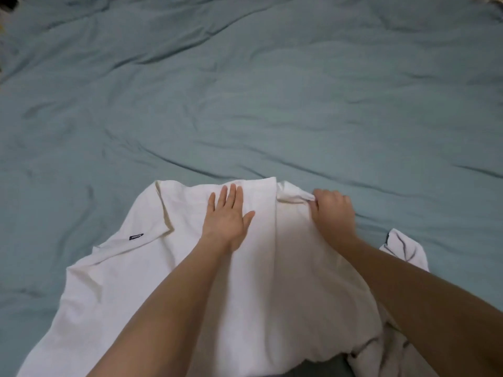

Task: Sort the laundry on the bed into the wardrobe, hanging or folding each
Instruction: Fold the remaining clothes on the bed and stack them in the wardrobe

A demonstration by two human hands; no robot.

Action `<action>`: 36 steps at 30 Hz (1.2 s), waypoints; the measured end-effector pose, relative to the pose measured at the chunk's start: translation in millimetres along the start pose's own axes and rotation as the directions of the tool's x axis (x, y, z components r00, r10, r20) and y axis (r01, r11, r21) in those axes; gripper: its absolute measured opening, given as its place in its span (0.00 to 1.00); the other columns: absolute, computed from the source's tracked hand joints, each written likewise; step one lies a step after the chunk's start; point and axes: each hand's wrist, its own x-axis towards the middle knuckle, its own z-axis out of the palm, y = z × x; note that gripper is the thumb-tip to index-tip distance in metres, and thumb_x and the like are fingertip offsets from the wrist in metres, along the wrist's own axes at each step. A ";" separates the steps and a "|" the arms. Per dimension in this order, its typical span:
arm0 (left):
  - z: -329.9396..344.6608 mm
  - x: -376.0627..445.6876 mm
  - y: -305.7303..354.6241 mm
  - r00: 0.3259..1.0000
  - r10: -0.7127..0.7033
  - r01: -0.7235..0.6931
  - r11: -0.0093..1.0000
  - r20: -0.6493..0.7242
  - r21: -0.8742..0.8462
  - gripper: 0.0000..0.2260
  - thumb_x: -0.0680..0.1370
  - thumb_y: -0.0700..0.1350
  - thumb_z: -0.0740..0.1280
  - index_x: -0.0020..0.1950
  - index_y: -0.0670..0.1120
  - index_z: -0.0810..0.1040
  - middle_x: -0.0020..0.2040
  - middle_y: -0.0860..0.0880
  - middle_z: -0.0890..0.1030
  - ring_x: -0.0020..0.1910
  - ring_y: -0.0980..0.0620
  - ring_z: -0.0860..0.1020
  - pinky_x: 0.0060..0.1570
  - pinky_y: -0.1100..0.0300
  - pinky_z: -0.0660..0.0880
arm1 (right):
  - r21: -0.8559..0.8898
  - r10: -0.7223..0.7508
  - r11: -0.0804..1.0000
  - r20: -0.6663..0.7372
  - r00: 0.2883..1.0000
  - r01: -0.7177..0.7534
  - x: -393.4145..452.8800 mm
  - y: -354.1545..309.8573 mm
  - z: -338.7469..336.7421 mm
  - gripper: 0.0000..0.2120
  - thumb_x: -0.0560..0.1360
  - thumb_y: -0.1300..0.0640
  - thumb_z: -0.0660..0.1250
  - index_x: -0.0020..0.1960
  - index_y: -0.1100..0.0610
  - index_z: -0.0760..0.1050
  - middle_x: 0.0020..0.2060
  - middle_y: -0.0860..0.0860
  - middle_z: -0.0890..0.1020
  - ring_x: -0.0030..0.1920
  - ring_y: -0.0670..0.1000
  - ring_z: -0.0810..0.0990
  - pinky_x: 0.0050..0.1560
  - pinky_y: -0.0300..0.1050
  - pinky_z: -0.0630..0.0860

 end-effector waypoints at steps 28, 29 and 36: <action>-4.2 -134.5 -177.3 0.919 -0.278 0.217 0.949 -0.281 -0.229 0.28 0.75 0.57 0.64 0.71 0.46 0.67 0.67 0.47 0.71 0.65 0.44 0.65 0.69 0.51 0.57 | 0.391 -0.623 0.746 0.121 0.773 0.539 -32.6 -251.4 -8.3 0.27 0.75 0.58 0.63 0.74 0.55 0.63 0.72 0.55 0.64 0.65 0.58 0.69 0.59 0.51 0.69; -3.6 -134.8 -184.4 0.919 -0.322 0.260 0.928 -0.226 -0.266 0.27 0.75 0.56 0.66 0.71 0.47 0.67 0.68 0.48 0.71 0.67 0.45 0.65 0.70 0.52 0.57 | 0.371 -0.627 0.750 0.135 0.767 0.548 -30.9 -259.8 -8.3 0.27 0.76 0.58 0.62 0.74 0.53 0.63 0.73 0.54 0.62 0.65 0.57 0.69 0.58 0.50 0.70; -11.9 -116.0 -208.9 0.711 -0.680 0.441 0.629 -0.179 -0.640 0.10 0.79 0.50 0.62 0.47 0.45 0.79 0.46 0.42 0.83 0.51 0.40 0.79 0.47 0.53 0.72 | 0.574 -0.522 0.733 0.131 0.843 0.365 -1.1 -318.2 1.2 0.13 0.76 0.63 0.60 0.58 0.59 0.77 0.56 0.57 0.79 0.58 0.58 0.77 0.55 0.48 0.71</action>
